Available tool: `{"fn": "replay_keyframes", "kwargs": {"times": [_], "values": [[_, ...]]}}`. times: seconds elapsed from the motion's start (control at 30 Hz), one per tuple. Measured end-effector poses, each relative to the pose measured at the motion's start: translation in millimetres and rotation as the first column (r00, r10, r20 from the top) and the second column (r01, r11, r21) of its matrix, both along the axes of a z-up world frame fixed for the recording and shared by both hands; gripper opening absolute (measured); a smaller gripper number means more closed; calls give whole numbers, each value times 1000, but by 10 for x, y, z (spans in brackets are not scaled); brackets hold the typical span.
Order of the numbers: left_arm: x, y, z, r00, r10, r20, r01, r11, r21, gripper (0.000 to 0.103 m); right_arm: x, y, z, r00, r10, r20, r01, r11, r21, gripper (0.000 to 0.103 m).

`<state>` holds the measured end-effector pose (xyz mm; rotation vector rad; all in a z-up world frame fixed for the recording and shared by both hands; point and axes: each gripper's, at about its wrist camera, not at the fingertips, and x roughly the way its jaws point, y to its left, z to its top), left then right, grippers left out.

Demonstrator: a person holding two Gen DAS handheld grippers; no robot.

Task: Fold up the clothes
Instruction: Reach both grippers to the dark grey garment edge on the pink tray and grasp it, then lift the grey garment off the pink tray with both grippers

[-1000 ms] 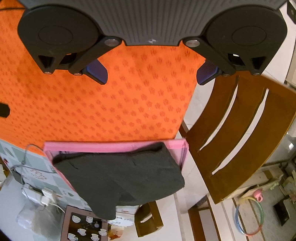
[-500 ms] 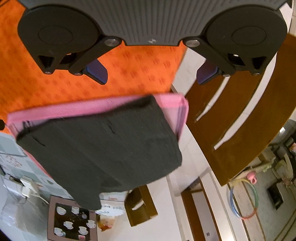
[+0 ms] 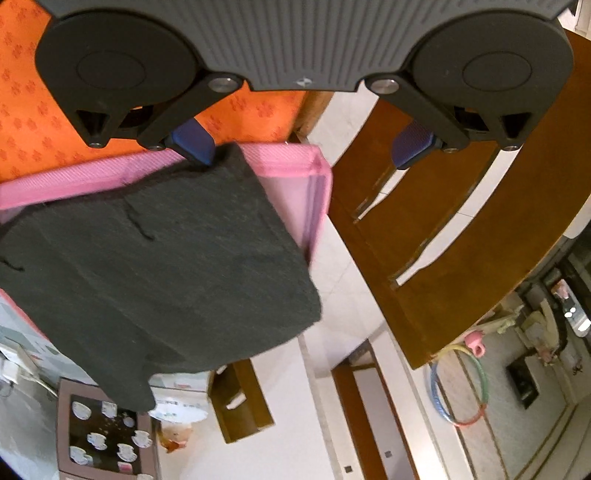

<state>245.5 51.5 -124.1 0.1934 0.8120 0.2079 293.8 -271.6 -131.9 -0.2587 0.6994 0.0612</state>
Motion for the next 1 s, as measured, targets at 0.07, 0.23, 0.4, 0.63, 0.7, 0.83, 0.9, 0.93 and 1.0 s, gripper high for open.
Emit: {"fn": "replay_keyframes", "kwargs": {"times": [0.07, 0.23, 0.4, 0.63, 0.7, 0.83, 0.9, 0.93, 1.0], "values": [[39, 31, -16, 1000, -4, 8, 4, 1000, -8, 102, 44, 37, 18, 1000, 19, 11, -19, 1000, -16, 102], [124, 70, -54, 998, -22, 50, 25, 999, -47, 99, 155, 156, -24, 996, 84, 25, -82, 994, -74, 93], [262, 62, -100, 997, -40, 59, 46, 994, -97, 64, 239, 171, -18, 994, 113, 2, -113, 993, -33, 35], [183, -31, 390, 983, -61, 170, 79, 992, -100, 17, 44, 213, 520, 983, 130, 127, -134, 991, 25, 15], [129, -25, 675, 972, -71, 224, 96, 990, -102, 17, -5, 168, 767, 981, 107, 162, -117, 992, 53, 14], [-38, -40, 1322, 940, -121, 319, 163, 981, -106, 17, -182, 25, 1335, 973, 66, 221, -92, 990, 107, 13], [-170, -78, 1642, 917, -156, 368, 204, 975, -93, 16, -311, -55, 1625, 969, 44, 244, -79, 988, 136, 12], [-250, -107, 1793, 904, -174, 389, 223, 971, -84, 16, -387, -97, 1756, 967, 34, 254, -74, 986, 149, 12], [-470, -145, 2074, 882, -206, 423, 262, 962, -78, 16, -598, -176, 2050, 961, 22, 274, -69, 984, 162, 11]]}}
